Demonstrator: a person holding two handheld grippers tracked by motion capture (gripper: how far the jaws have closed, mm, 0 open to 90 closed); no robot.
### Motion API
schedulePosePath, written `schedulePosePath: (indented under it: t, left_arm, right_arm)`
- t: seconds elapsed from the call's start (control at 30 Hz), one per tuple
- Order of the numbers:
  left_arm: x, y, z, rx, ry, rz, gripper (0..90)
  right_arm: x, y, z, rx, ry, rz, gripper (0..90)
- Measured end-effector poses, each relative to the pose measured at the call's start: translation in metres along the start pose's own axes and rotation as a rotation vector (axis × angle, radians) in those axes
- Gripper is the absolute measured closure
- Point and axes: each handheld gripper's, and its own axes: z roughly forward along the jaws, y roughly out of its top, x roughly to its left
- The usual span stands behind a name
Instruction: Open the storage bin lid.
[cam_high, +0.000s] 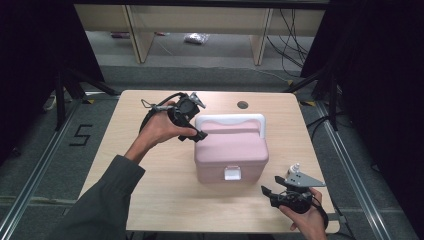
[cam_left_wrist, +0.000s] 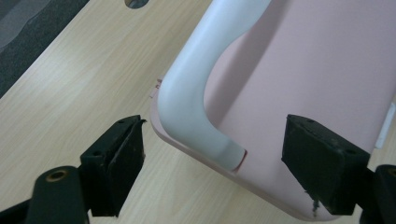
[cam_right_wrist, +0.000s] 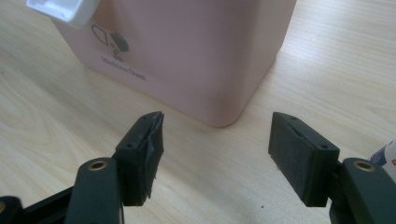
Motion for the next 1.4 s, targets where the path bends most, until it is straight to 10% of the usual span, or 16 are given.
schedulePosePath:
  t: [0.6, 1.4]
  left_arm:
    - [0.004, 0.036, 0.015, 0.123, -0.009, 0.107, 26.9]
    - [0.009, 0.049, 0.025, 0.189, -0.011, 0.299, 69.2]
  right_arm:
    - [-0.002, 0.000, 0.001, -0.003, 0.002, -0.009, 36.7]
    - [-0.003, -0.001, 0.002, 0.003, 0.014, -0.007, 37.1]
